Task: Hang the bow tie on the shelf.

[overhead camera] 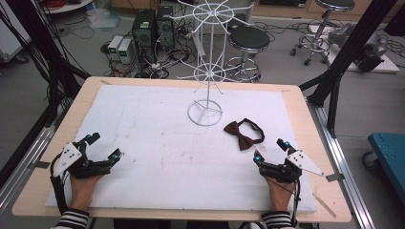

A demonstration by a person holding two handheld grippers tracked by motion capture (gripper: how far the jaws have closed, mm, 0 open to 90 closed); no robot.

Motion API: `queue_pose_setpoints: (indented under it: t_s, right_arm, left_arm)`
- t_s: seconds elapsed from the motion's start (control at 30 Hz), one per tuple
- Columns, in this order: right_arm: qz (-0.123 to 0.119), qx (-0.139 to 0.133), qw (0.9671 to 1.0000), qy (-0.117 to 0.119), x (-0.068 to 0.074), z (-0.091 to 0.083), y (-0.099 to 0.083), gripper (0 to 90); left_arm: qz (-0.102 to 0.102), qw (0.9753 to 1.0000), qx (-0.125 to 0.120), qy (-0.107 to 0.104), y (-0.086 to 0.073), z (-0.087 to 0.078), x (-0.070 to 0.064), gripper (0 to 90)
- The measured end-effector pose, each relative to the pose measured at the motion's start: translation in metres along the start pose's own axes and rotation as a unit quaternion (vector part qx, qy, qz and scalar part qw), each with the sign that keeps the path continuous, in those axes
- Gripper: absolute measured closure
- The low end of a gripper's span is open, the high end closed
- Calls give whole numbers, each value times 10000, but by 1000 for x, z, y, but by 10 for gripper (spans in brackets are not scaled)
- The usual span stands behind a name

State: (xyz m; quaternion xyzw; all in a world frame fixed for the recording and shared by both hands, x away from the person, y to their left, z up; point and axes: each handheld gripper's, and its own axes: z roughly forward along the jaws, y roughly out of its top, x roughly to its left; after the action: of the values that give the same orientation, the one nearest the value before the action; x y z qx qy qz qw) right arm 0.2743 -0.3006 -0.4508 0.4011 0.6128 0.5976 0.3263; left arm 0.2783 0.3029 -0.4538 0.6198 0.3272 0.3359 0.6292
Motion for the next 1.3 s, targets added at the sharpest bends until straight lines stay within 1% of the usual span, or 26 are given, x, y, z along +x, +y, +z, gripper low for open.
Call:
queue_pose_setpoints:
  t_s: [0.07, 0.13, 0.27, 0.3, 0.43, 0.53, 0.6, 0.67, 0.73, 0.8, 0.87, 0.97, 1.0, 1.13, 1.3]
  right_arm:
    - [59, 10, 10000, 5, 0, 0, 0, 5]
    - [54, 11, 10000, 2, 0, 0, 0, 5]
    - [-67, -14, 10000, -33, 0, 1, 0, 5]
    - [-21, 22, 10000, -34, 2, 0, 0, 5]
    - [-35, 24, 10000, -42, 2, 0, 0, 5]
    - [-74, -3, 9999, -68, 1, 0, 0, 5]
    - [-25, 32, 10000, -65, 2, 0, 0, 5]
    - [-27, 47, 9999, -85, 2, 1, 0, 5]
    - [-101, 78, 9999, -94, 2, 2, 1, 5]
    - [-91, 165, 9998, -100, 3, 3, 1, 5]
    - [-179, 187, 9996, -106, 3, 4, 2, 6]
    - [-168, 225, 9995, -130, 2, 4, 3, 6]
    - [-152, 259, 9995, -133, 2, 4, 5, 5]
    - [-240, 357, 9990, -122, 1, 5, 16, 6]
    - [-349, 544, 9979, 6, 1, 9, 34, 6]
  left_arm:
    - [0, 10000, 2, 2, 0, 0, 0, 17]
    - [2, 10000, 3, 4, 0, 0, 0, 17]
    - [-10, 10000, -1, -1, 0, 0, 0, 17]
    - [-14, 10000, -1, 1, 0, 0, 0, 17]
    - [17, 10000, 9, 6, 0, 0, 0, 17]
    - [-1, 10000, 9, 18, 0, 0, 0, 17]
    - [5, 10000, 35, 59, 0, 0, 0, 17]
    - [-17, 10000, -4, 58, 0, 0, 0, 17]
    - [3, 10000, -55, 47, 0, -1, -1, 17]
    - [-2, 10000, -57, 47, 0, -1, -1, 17]
    - [-2, 10000, -57, 49, 0, -1, 0, 17]
    - [-8, 10000, -58, 49, 0, -1, 0, 17]
    - [-7, 10000, -57, 49, 0, -1, 0, 17]
    - [-12, 10000, -53, 30, 0, -1, 0, 17]
    - [-12, 10000, -56, 31, 0, -1, 0, 17]
